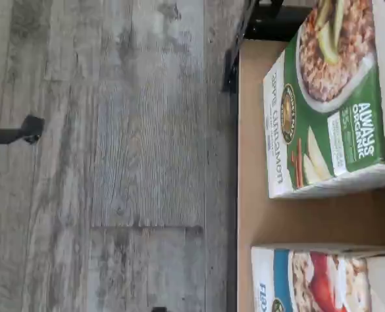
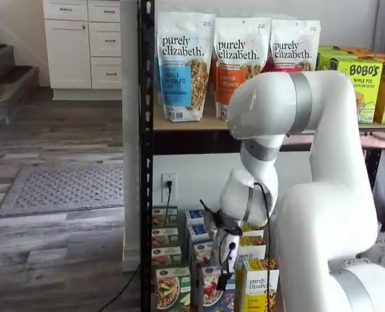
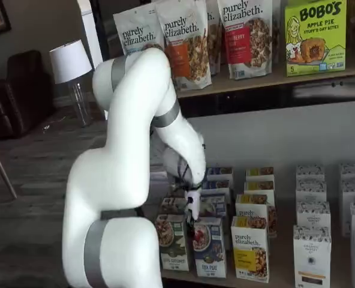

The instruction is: Pick up the blue and white box that is on the bottom shelf, the second box from the left

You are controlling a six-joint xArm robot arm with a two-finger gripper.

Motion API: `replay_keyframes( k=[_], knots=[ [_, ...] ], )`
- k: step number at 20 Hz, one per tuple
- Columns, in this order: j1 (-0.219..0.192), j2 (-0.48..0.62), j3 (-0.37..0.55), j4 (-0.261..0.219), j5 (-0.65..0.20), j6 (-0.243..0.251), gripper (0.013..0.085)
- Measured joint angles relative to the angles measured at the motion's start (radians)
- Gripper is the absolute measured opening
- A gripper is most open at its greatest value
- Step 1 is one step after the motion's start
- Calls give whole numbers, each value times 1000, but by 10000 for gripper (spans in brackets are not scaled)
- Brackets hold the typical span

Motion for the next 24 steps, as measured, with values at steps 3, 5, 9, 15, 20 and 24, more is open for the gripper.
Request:
replay_keyframes(
  k=[3,5,9,15,20,24],
  knots=[
    [-2,7,-10,28,2,-26,850],
    [-1,11,-11,43,-12,-40,850],
    [4,19,-12,117,-50,-106,850],
    [9,44,-28,207,-109,-187,850],
    [9,83,-69,230,-134,-210,850],
    [0,123,-118,208,-132,-196,850]
  ],
)
